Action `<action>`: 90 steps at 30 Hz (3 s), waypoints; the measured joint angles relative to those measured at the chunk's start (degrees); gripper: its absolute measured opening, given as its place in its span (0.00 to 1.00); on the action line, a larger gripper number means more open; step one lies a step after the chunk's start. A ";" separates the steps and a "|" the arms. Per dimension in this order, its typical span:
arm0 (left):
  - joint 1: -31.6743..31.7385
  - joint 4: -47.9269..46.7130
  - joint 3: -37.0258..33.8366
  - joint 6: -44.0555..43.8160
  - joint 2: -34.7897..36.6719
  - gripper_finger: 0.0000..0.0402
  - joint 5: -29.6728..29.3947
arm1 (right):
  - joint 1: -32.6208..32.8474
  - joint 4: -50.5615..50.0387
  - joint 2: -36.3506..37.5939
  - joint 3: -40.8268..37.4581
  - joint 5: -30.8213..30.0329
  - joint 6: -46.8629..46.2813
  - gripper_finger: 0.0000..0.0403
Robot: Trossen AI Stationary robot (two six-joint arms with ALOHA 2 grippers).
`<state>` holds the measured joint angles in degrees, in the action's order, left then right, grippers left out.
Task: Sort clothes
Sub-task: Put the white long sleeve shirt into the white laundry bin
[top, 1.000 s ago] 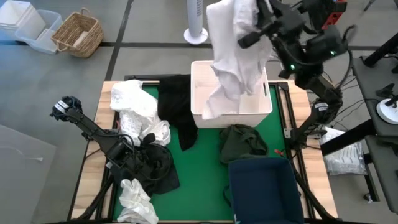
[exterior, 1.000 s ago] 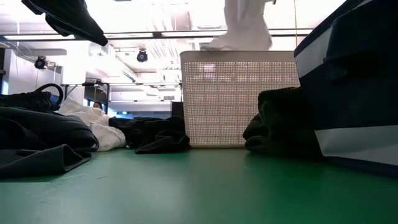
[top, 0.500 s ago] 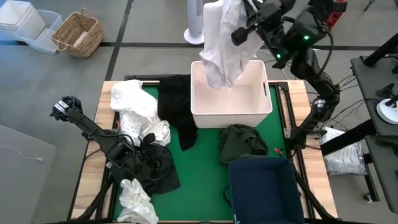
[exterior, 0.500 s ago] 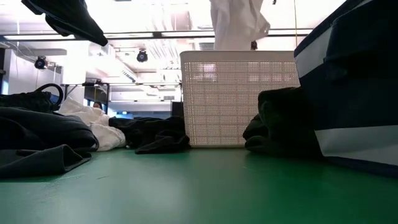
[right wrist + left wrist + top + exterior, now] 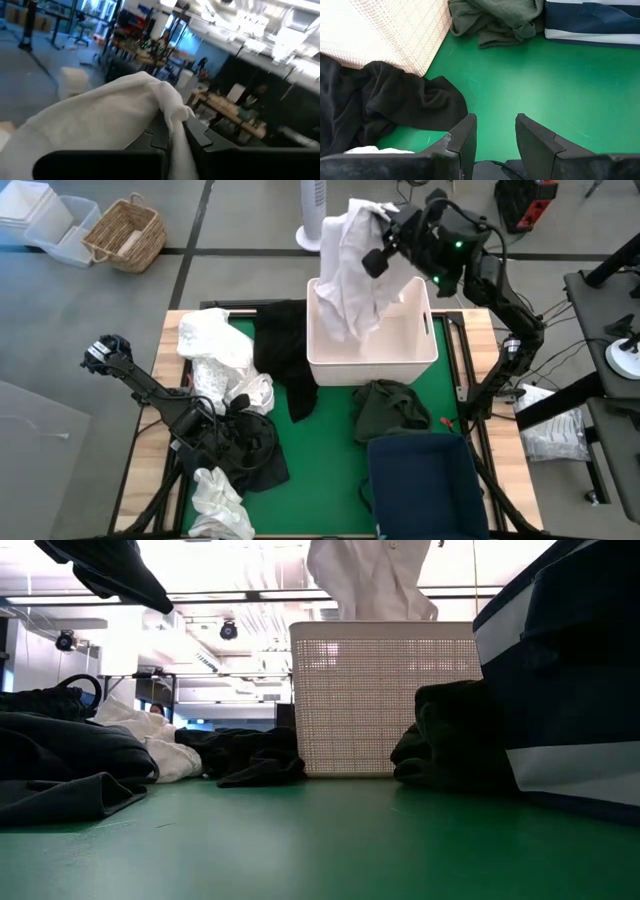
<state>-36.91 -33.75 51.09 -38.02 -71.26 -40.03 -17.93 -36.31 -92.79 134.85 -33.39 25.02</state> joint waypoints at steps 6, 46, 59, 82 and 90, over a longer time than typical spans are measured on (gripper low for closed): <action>-0.01 0.35 0.00 -0.02 0.00 0.29 0.01 | 0.02 -8.82 0.00 0.00 3.61 -6.01 0.03; -0.01 1.15 0.00 -0.46 0.00 0.29 0.26 | -0.24 -52.84 -0.07 -1.77 20.50 -24.62 0.03; -0.01 1.11 0.00 -0.40 0.00 0.29 0.22 | -1.25 -53.59 -3.22 -11.50 25.92 -28.74 0.03; -0.01 1.09 0.00 -0.20 0.00 0.29 0.20 | -4.70 -52.13 -20.47 -12.52 25.88 -18.28 0.03; -0.01 1.08 0.00 -0.20 0.00 0.29 0.48 | -4.79 -50.34 -20.84 -12.53 25.90 -6.33 0.03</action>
<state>-36.93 -32.67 51.09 -38.22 -71.27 -39.55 -22.72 -86.65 -113.64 122.32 -7.48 18.69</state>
